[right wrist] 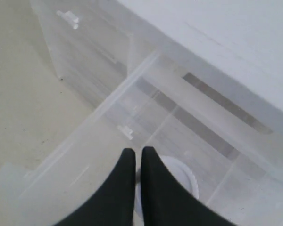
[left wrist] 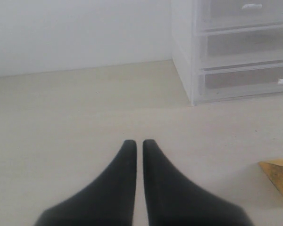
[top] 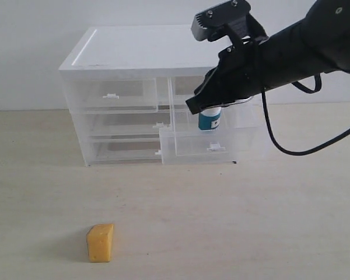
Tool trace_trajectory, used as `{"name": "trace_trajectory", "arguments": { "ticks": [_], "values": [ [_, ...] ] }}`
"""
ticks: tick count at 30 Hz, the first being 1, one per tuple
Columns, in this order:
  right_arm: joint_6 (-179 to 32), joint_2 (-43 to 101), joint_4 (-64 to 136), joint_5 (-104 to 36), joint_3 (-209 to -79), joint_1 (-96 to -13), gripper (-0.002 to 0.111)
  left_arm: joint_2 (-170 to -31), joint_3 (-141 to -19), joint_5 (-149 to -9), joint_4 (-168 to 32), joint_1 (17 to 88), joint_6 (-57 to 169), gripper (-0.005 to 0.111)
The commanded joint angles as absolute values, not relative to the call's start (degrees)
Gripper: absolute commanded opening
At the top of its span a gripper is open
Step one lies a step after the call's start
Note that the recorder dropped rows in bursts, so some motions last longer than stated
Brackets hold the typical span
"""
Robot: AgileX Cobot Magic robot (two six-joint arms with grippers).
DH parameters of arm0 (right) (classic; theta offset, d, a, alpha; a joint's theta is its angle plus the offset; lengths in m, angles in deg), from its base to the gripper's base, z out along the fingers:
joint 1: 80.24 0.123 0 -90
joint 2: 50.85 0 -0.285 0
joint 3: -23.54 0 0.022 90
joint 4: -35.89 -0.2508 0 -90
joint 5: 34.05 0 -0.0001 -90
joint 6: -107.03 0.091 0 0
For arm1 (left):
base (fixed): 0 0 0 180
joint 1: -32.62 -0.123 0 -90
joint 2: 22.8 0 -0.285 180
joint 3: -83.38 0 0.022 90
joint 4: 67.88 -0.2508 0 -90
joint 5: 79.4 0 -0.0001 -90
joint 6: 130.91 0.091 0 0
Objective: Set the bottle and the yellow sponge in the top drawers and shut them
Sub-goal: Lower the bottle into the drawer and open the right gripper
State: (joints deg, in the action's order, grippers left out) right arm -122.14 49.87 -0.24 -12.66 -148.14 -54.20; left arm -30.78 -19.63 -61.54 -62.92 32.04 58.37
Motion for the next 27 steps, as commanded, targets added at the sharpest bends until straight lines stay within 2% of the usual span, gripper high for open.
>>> {"name": "trace_trajectory", "arguments": {
  "ticks": [1, 9, 12, 16, 19, 21, 22, 25, 26, 27],
  "values": [
    [-120.32, 50.22, 0.50, -13.60, -147.97, -57.22, 0.000, -30.59, -19.40, -61.85, -62.97, 31.89, 58.60, 0.004],
    [-118.78, 49.23, 0.05, -12.53, -147.97, -57.30, 0.001, -30.59, -19.40, -61.85, -62.97, 31.89, 58.60, 0.004],
    [-119.26, 47.36, 0.05, -12.40, -147.97, -56.91, 0.011, -30.59, -19.40, -61.85, -62.97, 31.89, 58.60, 0.004],
    [-119.49, 44.40, 0.42, -12.41, -147.97, -56.91, 0.034, -30.59, -19.40, -61.85, -62.97, 31.89, 58.60, 0.004],
    [-120.57, 43.34, 0.57, -13.03, -147.97, -56.91, 0.045, -30.59, -19.40, -61.85, -62.97, 31.89, 58.60, 0.004],
    [-121.12, 43.34, 1.03, -14.24, -147.97, -57.02, 0.042, -30.59, -19.40, -61.85, -62.97, 31.89, 58.60, 0.004],
    [-121.12, 43.63, 1.04, -14.51, -147.97, -57.41, 0.037, -30.59, -19.40, -61.85, -62.97, 31.89, 58.60, 0.004],
    [-120.89, 45.60, 3.08, -14.51, -147.97, -57.41, 0.006, -30.59, -19.40, -61.85, -62.97, 31.89, 58.60, 0.004],
    [-120.89, 46.07, 3.58, -14.82, -147.97, -57.41, 0.000, -30.59, -19.40, -61.85, -62.97, 31.89, 58.60, 0.004],
    [-120.89, 46.76, 3.58, -15.26, -147.97, -57.41, 0.000, -30.59, -19.40, -61.85, -62.97, 31.89, 58.60, 0.004]
  ]
}}
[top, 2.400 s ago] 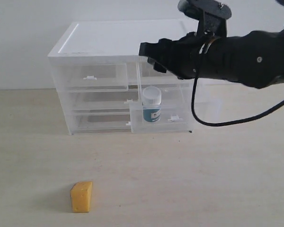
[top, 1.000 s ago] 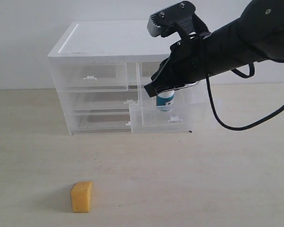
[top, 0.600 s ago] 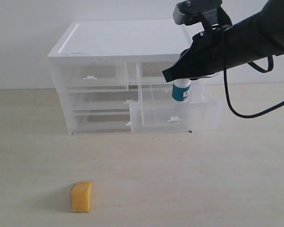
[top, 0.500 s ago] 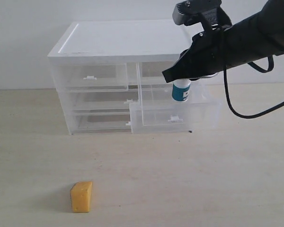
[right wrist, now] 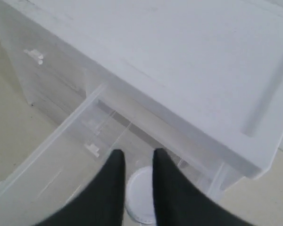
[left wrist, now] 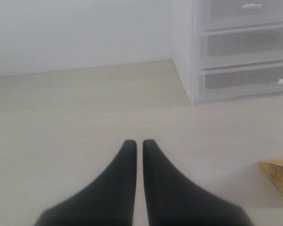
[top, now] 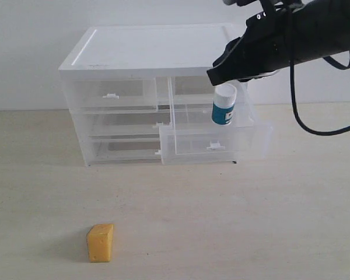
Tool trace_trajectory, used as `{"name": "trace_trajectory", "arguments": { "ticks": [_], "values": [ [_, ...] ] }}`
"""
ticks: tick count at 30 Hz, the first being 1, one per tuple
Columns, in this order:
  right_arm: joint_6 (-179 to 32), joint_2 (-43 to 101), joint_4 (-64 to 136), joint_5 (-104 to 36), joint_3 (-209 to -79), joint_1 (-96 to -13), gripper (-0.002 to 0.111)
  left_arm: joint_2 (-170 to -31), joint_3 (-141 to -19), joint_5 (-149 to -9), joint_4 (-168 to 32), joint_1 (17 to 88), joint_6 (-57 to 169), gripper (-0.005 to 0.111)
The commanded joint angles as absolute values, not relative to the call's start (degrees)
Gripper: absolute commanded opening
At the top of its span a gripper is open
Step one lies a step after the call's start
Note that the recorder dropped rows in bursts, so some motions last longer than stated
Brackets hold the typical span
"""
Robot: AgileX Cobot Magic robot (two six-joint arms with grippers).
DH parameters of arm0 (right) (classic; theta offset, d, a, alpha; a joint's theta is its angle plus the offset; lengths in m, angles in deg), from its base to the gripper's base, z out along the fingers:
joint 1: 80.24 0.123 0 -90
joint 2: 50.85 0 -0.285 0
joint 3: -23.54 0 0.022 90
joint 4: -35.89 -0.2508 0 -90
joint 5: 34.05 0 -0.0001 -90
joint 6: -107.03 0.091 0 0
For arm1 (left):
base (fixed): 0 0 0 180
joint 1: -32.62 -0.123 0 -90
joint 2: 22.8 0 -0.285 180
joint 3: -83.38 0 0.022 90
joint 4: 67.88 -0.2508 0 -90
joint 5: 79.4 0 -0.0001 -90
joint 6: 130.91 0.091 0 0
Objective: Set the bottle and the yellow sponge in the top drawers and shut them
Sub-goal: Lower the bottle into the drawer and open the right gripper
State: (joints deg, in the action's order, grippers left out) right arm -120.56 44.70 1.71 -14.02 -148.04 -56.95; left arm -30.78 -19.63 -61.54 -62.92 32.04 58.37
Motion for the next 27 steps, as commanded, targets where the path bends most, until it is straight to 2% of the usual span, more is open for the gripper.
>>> {"name": "trace_trajectory", "arguments": {
  "ticks": [1, 9, 17, 27],
  "values": [
    [-120.89, 47.32, 3.68, -15.71, -147.97, -57.41, 0.000, -30.59, -19.40, -61.85, -62.97, 31.89, 58.60, 0.004],
    [-120.89, 48.96, 4.68, -17.94, -147.97, -57.41, 0.000, -30.59, -19.40, -61.85, -62.97, 31.89, 58.60, 0.004],
    [-118.67, 49.79, 4.52, -11.28, -147.97, -55.62, 0.000, -30.59, -19.40, -61.85, -62.97, 31.89, 58.60, 0.004],
    [-118.34, 50.94, 1.24, -10.58, -147.97, -52.21, 0.000, -30.59, -19.40, -61.85, -62.97, 31.89, 58.60, 0.004]
  ]
}}
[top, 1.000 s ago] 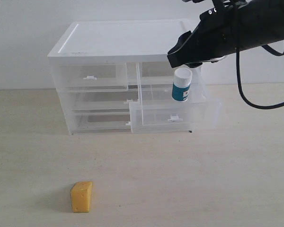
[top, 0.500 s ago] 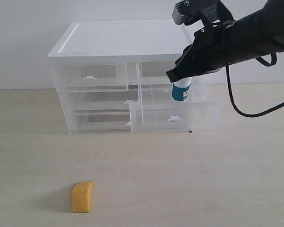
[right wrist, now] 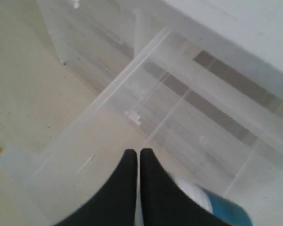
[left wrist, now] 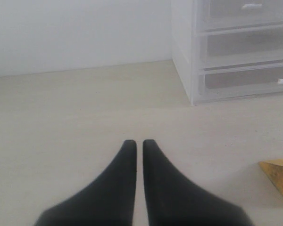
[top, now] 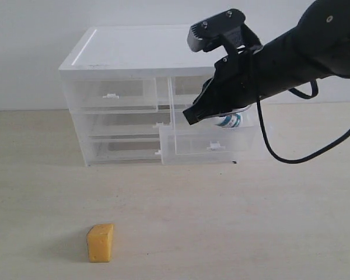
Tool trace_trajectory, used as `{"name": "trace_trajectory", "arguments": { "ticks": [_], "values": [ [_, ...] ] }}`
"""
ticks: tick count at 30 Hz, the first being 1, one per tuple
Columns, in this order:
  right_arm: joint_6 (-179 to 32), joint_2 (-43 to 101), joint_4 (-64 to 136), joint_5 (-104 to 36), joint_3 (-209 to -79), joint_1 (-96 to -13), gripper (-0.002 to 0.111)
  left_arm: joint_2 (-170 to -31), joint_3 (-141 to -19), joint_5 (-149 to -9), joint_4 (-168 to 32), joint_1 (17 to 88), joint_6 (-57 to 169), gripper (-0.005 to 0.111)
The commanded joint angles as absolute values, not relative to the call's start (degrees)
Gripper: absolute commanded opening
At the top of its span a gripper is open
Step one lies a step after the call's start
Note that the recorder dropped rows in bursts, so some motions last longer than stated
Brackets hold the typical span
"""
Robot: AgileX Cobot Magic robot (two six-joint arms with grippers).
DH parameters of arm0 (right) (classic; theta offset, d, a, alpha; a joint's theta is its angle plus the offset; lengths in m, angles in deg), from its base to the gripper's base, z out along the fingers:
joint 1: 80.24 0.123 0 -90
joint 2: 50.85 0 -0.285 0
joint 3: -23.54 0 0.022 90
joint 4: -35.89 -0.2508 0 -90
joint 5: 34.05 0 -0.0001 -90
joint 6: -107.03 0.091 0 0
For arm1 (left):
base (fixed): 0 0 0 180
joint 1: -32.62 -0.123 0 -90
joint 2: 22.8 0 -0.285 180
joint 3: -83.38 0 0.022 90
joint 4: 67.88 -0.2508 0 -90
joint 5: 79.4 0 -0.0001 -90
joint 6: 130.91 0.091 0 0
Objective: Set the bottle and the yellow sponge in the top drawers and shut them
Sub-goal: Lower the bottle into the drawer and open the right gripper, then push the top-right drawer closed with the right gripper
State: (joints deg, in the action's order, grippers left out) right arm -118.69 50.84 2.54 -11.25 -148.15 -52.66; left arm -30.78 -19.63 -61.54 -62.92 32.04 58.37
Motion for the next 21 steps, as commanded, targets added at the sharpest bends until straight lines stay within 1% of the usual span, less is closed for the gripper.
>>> {"name": "trace_trajectory", "arguments": {
  "ticks": [1, 8, 12, 15, 16, 21],
  "values": [
    [-118.34, 50.94, 0.92, -10.51, -147.97, -52.21, 0.000, -30.59, -19.40, -61.85, -62.97, 31.89, 58.60, 0.004],
    [-118.34, 48.23, -0.26, -9.54, -148.74, -52.21, 0.000, -30.59, -19.40, -61.85, -62.97, 31.89, 58.60, 0.004],
    [-116.02, 43.81, 4.38, -7.16, -149.01, -52.40, 0.000, -30.59, -19.40, -61.85, -62.97, 31.89, 58.60, 0.004],
    [-112.57, 42.12, 8.89, -0.35, -149.18, -52.40, 0.000, -30.59, -19.40, -61.85, -62.97, 31.89, 58.60, 0.004],
    [-110.94, 41.67, 10.68, 7.26, -150.06, -52.40, 0.000, -30.59, -19.40, -61.85, -62.97, 31.89, 58.60, 0.004],
    [-108.26, 41.55, 11.77, 22.93, -151.17, -52.29, 0.000, -30.59, -19.40, -61.85, -62.97, 31.89, 58.60, 0.004]
  ]
}}
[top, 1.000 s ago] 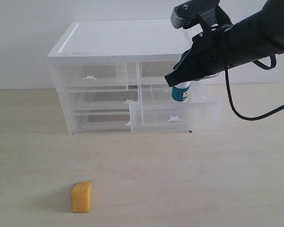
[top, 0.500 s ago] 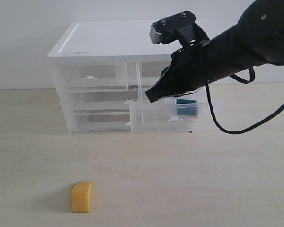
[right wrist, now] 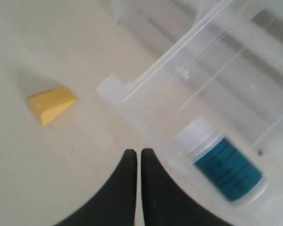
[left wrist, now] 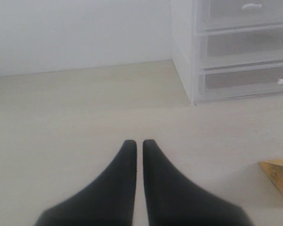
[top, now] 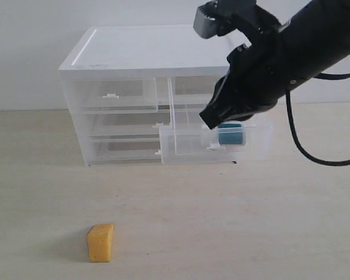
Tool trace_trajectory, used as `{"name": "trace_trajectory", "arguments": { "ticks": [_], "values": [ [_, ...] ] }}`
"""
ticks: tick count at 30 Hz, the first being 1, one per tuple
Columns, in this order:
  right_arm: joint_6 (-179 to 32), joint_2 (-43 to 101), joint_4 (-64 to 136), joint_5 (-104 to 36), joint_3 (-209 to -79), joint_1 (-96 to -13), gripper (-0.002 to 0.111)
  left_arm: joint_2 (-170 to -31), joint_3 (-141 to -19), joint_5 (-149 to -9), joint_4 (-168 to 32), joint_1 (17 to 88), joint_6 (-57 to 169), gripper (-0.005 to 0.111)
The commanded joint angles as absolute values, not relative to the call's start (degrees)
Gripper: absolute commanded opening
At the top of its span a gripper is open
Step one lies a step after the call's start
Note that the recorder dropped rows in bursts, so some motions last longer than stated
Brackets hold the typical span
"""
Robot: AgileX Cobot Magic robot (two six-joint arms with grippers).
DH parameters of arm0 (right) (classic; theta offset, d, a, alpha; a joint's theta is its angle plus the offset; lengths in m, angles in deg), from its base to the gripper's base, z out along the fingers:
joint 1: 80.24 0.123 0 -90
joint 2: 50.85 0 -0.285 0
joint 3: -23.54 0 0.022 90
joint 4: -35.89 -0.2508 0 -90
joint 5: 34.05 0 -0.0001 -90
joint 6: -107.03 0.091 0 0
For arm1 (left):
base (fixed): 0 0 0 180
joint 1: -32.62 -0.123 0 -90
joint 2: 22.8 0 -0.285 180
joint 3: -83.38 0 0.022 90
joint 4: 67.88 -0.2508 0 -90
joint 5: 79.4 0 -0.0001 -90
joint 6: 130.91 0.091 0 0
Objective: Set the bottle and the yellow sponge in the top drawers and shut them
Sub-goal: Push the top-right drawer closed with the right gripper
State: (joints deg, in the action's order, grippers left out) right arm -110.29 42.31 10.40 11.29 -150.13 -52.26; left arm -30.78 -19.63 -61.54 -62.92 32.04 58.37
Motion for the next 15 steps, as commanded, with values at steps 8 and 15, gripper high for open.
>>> {"name": "trace_trajectory", "arguments": {
  "ticks": [8, 15],
  "values": [
    [-103.30, 43.58, 13.66, 22.76, -151.17, -52.29, 0.000, -30.59, -19.40, -61.85, -62.97, 31.89, 58.60, 0.004],
    [-101.69, 48.95, 17.34, 15.24, -151.17, -52.29, 0.000, -30.59, -19.40, -61.85, -62.97, 31.89, 58.60, 0.004]
  ]
}}
